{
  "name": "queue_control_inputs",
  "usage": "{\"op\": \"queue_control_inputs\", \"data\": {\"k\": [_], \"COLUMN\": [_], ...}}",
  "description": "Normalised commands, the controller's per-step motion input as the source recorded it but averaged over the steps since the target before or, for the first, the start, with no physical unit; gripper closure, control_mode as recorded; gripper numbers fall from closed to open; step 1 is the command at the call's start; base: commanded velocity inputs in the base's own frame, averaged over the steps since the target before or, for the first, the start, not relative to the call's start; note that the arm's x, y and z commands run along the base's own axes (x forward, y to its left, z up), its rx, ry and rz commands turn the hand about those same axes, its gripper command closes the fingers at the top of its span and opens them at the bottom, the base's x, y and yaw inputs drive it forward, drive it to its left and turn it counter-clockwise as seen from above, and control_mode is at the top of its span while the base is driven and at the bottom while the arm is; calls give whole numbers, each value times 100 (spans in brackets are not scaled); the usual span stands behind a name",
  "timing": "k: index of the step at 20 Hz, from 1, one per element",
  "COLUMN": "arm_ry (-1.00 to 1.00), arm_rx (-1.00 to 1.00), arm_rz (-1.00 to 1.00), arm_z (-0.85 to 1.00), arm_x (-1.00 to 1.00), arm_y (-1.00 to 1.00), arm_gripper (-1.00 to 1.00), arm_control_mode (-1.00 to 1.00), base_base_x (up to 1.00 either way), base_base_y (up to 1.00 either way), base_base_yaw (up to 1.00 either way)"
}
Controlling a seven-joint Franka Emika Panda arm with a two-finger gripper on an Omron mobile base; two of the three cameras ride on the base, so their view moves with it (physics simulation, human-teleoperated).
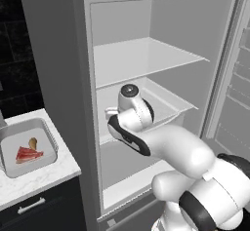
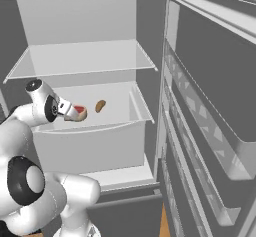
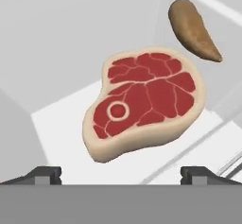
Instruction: Place one sweet potato and one steak in each tupperware on the nearby counter, to pack two identical lunches.
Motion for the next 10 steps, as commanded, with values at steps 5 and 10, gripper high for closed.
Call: {"op": "queue_control_inputs", "data": {"k": [5,10], "arm_ry": [0,0], "arm_rx": [0,0], "arm_rz": [-13,-15], "arm_z": [-9,-27], "arm_x": [19,18], "arm_y": [0,0], "arm_gripper": [-100,-100], "arm_control_mode": [-100,-100], "base_base_x": [0,0], "base_base_y": [0,0], "base_base_yaw": [0,0]}}
